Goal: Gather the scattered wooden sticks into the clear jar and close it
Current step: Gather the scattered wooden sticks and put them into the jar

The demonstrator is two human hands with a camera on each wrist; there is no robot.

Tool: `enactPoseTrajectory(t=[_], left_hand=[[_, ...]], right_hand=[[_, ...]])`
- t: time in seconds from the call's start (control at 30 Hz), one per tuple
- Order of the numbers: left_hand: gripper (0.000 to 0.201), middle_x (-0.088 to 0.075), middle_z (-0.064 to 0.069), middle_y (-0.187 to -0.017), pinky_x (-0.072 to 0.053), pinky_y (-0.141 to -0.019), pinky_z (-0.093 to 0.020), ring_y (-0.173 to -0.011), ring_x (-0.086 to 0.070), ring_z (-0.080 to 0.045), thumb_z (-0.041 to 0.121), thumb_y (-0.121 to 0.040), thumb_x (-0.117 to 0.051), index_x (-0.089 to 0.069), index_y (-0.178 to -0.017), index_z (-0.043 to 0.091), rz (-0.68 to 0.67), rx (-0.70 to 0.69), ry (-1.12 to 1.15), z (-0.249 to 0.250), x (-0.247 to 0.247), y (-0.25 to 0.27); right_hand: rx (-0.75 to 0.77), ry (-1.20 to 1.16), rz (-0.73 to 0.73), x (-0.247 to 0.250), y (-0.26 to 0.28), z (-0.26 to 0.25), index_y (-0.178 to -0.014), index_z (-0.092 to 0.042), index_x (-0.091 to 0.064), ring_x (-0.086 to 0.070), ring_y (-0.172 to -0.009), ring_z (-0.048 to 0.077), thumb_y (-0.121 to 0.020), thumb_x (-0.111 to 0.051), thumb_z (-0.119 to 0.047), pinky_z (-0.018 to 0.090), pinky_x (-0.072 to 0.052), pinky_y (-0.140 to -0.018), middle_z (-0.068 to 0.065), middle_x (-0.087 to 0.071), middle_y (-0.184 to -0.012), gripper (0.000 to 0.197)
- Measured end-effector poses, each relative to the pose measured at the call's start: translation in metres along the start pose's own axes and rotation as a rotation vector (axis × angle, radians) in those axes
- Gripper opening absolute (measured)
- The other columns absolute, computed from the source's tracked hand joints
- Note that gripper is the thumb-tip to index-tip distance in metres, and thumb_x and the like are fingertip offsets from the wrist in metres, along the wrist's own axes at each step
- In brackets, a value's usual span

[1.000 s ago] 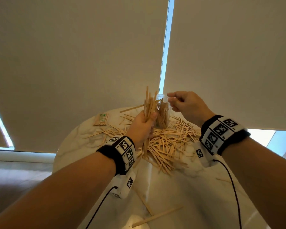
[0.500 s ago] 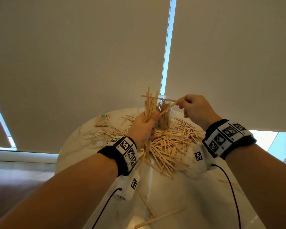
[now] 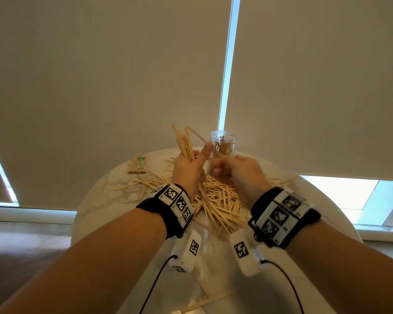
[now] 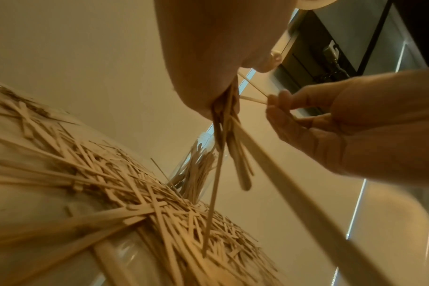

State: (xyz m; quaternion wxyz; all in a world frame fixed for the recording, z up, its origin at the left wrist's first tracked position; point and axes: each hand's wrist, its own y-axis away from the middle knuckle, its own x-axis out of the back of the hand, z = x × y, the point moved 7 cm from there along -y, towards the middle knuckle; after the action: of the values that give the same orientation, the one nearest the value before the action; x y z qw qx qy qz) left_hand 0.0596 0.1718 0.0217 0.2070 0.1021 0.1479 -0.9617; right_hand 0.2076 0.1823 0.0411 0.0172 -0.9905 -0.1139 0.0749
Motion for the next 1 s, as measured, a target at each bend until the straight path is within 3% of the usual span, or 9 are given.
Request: enactPoseTrajectory(t=[0.1,0.2,0.37,0.5,0.63,0.7,0.77,0.83,1.0], left_hand=[[0.093,-0.066,-0.016,-0.1,-0.06,-0.074,-0.043,-0.083,-0.069,-0.032,0.072,-0.055,-0.083,-0.049,-0.12,0.014,0.134,0.021,-0.043,0.001,0.01,-0.005],[0.105,-0.061,-0.023,-0.124,-0.057,-0.084,-0.056,-0.105,-0.064,-0.045,0.075,-0.043,-0.084,-0.042,-0.123,0.022,0.216,0.073,-0.073,-0.003,0.02,-0.006],[0.08,-0.064,-0.02,-0.076,-0.052,-0.057,-0.038,-0.062,-0.059,-0.027,0.056,-0.055,-0.085,-0.058,-0.105,-0.002,0.263,0.158,-0.07,-0.015,0.032,-0.011],[0.029,-0.061,-0.003,-0.059,-0.048,-0.055,-0.033,-0.052,-0.057,-0.024,0.03,-0.09,-0.064,-0.065,-0.073,0.008,0.302,0.118,-0.172,-0.009,0.035,-0.011],[0.033,-0.059,-0.001,-0.06,-0.049,-0.052,-0.032,-0.045,-0.054,-0.02,0.032,-0.098,-0.055,-0.06,-0.073,0.011,0.368,0.057,-0.136,-0.004,0.045,-0.018],[0.028,-0.058,0.001,-0.061,-0.045,-0.047,-0.028,-0.041,-0.049,-0.015,0.031,-0.1,-0.055,-0.058,-0.08,0.012,0.362,0.05,-0.033,-0.002,0.044,-0.02],[0.023,-0.057,0.001,-0.063,-0.042,-0.045,-0.027,-0.041,-0.046,-0.014,0.031,-0.101,-0.054,-0.057,-0.086,0.013,0.344,0.061,0.058,-0.001,0.04,-0.019],[0.021,-0.056,0.002,-0.062,-0.042,-0.047,-0.028,-0.041,-0.045,-0.014,0.034,-0.102,-0.051,-0.054,-0.09,0.017,0.326,0.088,0.119,0.001,0.037,-0.019],[0.024,-0.049,0.004,-0.061,-0.045,-0.061,-0.032,-0.053,-0.046,-0.01,0.038,-0.103,-0.047,-0.052,-0.088,0.019,0.35,0.05,0.167,0.021,0.05,-0.027]], right_hand=[[0.045,0.153,-0.065,-0.017,0.015,0.014,-0.102,0.0,-0.067,-0.065,-0.067,0.02,-0.096,-0.06,-0.009,0.041,-0.062,-0.074,0.008,-0.075,-0.085,0.013],[0.141,0.335,-0.084,-0.025,0.024,0.014,-0.096,0.0,-0.069,-0.065,-0.067,0.022,-0.093,-0.059,-0.004,0.046,-0.06,-0.074,0.016,-0.074,-0.086,0.011],[0.198,0.343,-0.136,-0.033,0.031,0.012,-0.101,0.004,-0.065,-0.063,-0.067,0.021,-0.096,-0.056,-0.003,0.041,-0.058,-0.071,0.02,-0.072,-0.087,0.012],[0.237,0.488,-0.179,-0.036,0.027,0.015,-0.108,-0.013,-0.069,-0.067,-0.078,0.007,-0.096,-0.063,-0.022,0.035,-0.057,-0.079,0.001,-0.074,-0.094,0.016],[0.126,1.004,-0.352,-0.035,0.025,0.029,-0.15,-0.023,-0.037,-0.049,-0.13,0.017,-0.084,-0.062,-0.066,0.037,-0.04,-0.106,-0.004,-0.047,-0.146,0.083],[0.089,1.175,-0.479,-0.038,0.031,0.04,-0.144,-0.022,-0.043,-0.053,-0.125,0.021,-0.093,-0.056,-0.057,0.035,-0.044,-0.102,-0.002,-0.054,-0.139,0.064],[0.1,1.193,-0.491,-0.04,0.031,0.047,-0.119,-0.021,-0.057,-0.059,-0.094,0.014,-0.103,-0.047,-0.037,0.026,-0.047,-0.076,-0.003,-0.064,-0.107,0.024],[0.147,1.237,-0.451,-0.04,0.03,0.05,-0.105,-0.021,-0.058,-0.053,-0.081,0.012,-0.103,-0.041,-0.02,0.022,-0.037,-0.061,-0.005,-0.061,-0.094,0.017],[0.15,1.399,-0.463,-0.025,0.03,0.054,-0.098,-0.017,-0.056,-0.056,-0.086,0.024,-0.1,-0.036,-0.015,0.035,-0.042,-0.071,0.005,-0.062,-0.094,0.02]])
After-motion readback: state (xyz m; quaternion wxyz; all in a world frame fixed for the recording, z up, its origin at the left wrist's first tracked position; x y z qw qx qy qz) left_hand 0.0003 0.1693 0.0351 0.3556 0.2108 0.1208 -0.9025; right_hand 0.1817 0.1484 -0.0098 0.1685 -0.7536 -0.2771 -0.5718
